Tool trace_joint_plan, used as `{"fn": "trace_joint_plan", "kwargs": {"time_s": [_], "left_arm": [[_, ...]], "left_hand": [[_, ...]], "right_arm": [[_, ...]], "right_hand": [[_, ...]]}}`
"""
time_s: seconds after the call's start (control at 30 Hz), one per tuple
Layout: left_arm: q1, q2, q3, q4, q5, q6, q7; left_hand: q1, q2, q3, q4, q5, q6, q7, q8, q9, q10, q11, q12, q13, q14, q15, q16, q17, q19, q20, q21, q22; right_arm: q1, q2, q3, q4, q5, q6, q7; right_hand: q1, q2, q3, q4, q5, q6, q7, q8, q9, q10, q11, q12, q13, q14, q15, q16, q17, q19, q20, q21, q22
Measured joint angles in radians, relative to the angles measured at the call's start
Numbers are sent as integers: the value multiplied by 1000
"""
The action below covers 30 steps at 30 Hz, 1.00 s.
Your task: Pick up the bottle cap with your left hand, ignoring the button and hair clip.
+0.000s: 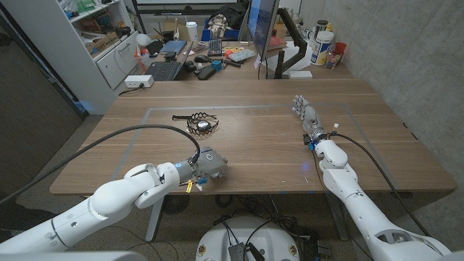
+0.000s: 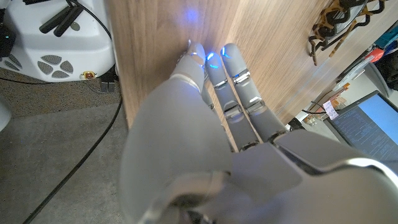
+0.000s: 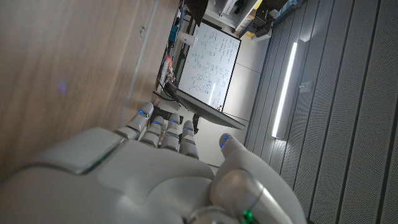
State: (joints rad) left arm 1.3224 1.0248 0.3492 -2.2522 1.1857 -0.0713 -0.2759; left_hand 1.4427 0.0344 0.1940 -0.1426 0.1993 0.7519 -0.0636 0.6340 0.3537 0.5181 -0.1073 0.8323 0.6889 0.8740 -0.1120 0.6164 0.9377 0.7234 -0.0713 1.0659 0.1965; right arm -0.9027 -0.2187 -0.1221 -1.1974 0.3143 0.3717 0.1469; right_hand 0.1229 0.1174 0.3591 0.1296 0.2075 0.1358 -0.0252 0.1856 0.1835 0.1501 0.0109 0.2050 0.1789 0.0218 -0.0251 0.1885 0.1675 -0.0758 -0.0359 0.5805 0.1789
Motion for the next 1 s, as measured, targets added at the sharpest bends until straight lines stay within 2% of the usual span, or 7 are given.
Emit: {"fn": "trace_joint_plan", "kwargs": {"time_s": [0.4, 1.0], "left_arm": [[19, 11, -30, -11, -30, 25, 33], [23, 25, -59, -47, -43, 51, 40]], "left_hand": [[-18, -1, 6, -6, 15, 17, 6, -16, -20, 34, 1, 4, -38, 51, -18, -36, -26, 25, -7, 10, -11], [-24, -5, 16, -16, 23, 22, 1, -30, -38, 43, 0, 2, -59, 92, -27, -69, -38, 37, -9, 14, -15]], "right_arm": [[-1, -7, -9, -12, -1, -1, -13], [-3, -13, -14, -16, 0, -3, -22]], "right_hand": [[0, 0, 0, 0, 0, 0, 0, 0, 0, 0, 0, 0, 0, 0, 0, 0, 3, 0, 0, -3, 0], [0, 0, 3, 3, 0, 0, 0, 0, 0, 0, 0, 0, 0, 0, 0, 0, 3, 0, 0, -8, 0]]}}
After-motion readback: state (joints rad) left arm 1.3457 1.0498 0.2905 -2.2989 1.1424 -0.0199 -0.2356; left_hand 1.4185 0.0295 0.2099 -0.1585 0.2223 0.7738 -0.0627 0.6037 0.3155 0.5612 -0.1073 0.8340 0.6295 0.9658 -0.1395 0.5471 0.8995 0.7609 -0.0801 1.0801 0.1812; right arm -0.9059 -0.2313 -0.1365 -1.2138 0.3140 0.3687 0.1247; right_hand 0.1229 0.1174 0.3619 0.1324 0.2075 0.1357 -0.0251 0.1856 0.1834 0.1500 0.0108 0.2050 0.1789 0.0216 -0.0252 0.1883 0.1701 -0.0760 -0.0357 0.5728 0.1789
